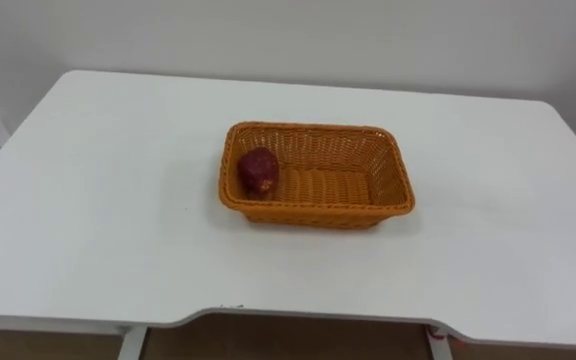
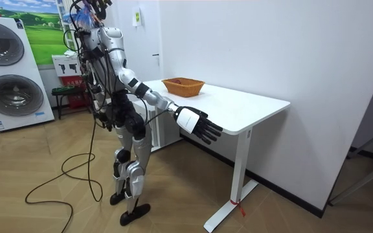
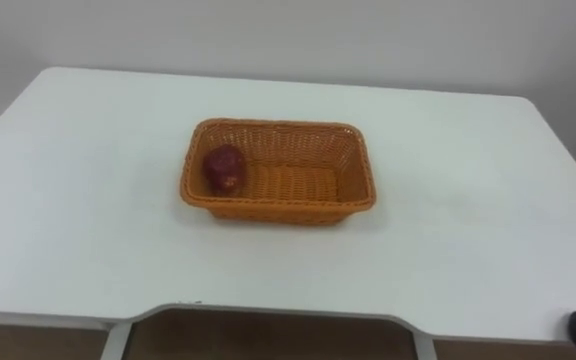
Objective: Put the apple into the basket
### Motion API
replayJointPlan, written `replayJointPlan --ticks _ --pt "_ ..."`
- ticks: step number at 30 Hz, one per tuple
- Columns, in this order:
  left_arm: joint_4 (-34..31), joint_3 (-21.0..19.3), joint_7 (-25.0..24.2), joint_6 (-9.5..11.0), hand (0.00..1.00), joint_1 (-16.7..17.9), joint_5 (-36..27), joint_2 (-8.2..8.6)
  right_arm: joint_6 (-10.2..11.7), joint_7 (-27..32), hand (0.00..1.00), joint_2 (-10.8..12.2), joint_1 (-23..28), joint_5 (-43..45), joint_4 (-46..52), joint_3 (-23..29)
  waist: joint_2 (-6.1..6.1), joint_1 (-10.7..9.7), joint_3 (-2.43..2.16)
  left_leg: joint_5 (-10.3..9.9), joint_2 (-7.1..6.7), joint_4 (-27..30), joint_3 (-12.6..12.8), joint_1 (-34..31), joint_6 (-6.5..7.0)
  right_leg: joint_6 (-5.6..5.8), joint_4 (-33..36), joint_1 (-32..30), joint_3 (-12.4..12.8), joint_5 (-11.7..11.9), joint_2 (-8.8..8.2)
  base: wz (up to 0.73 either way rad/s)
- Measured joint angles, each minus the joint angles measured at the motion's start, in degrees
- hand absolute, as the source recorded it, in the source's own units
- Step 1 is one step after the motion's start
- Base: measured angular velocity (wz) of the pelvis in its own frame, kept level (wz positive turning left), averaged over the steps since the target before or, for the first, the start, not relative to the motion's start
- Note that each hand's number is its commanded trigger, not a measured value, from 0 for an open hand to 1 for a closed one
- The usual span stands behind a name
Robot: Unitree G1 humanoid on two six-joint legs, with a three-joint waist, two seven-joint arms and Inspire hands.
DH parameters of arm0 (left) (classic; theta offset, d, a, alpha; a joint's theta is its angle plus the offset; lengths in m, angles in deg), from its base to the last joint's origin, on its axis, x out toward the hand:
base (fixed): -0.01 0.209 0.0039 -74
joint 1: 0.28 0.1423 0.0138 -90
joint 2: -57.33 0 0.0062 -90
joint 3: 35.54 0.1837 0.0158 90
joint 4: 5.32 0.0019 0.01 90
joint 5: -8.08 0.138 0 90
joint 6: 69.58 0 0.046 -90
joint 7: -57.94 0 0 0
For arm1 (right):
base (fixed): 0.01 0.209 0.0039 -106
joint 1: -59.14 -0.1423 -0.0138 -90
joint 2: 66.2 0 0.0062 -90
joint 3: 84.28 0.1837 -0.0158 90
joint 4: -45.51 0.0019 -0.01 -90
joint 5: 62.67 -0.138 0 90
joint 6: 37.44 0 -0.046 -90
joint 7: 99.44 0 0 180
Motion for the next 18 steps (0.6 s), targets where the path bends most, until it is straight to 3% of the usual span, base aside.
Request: replayJointPlan --ticks 4,6,10,13,15,18 --pt "0.05 -0.24 0.28 -0.28 0.0 0.08 0.12 0.2 0.0 -1.81 0.0 -0.11 0.32 -4.3 -0.26 0.15 0.32 0.01 -0.16 -0.06 -0.01 -0.03 -0.08 0.33 0.02 0.01 -0.06 0.25 -0.09 0.01 -0.01 0.0" --pt "0.08 0.13 1.47 -0.28 0.0 -0.03 -0.07 0.37 0.0 -2.32 0.0 0.42 0.31 -8.94 -0.08 0.11 0.44 0.14 -0.18 -0.07 0.03 -0.42 -0.07 0.92 0.01 0.01 -0.03 0.59 0.93 0.01 0.09 -0.05" --pt "0.82 0.77 1.86 -0.15 0.0 -0.73 -1.53 0.51 0.0 -1.75 0.0 1.14 0.11 -10.01 1.18 0.15 0.54 0.15 -0.11 -0.15 0.1 -0.49 0.27 1.21 -0.05 0.01 -0.14 0.69 2.86 0.01 0.33 -0.07" --pt "1.12 2.34 2.95 0.44 0.0 -0.97 -3.29 0.54 -0.13 1.37 0.0 2.31 -0.05 -9.71 5.03 0.6 1.01 0.06 0.15 -0.16 0.07 -0.68 1.02 1.3 -0.08 0.0 -0.69 0.75 3.12 0.02 0.37 -0.15" --pt "1.01 2.36 2.94 1.3 0.0 -1.0 -4.51 0.56 -0.54 4.86 0.0 4.77 -0.89 -9.64 9.23 2.42 1.61 -0.2 0.96 -0.14 -0.01 -0.98 1.91 1.59 -0.13 -0.01 -0.95 0.71 3.21 0.03 0.4 -0.2" --pt "1.0 2.24 2.94 2.55 0.0 -0.92 -4.51 0.51 -0.5 8.29 0.0 5.86 -1.18 -9.55 12.98 3.16 2.13 -0.26 1.17 -0.09 0.06 -1.56 2.61 1.64 -0.2 -0.01 -0.91 0.24 3.26 0.03 0.4 -0.13"
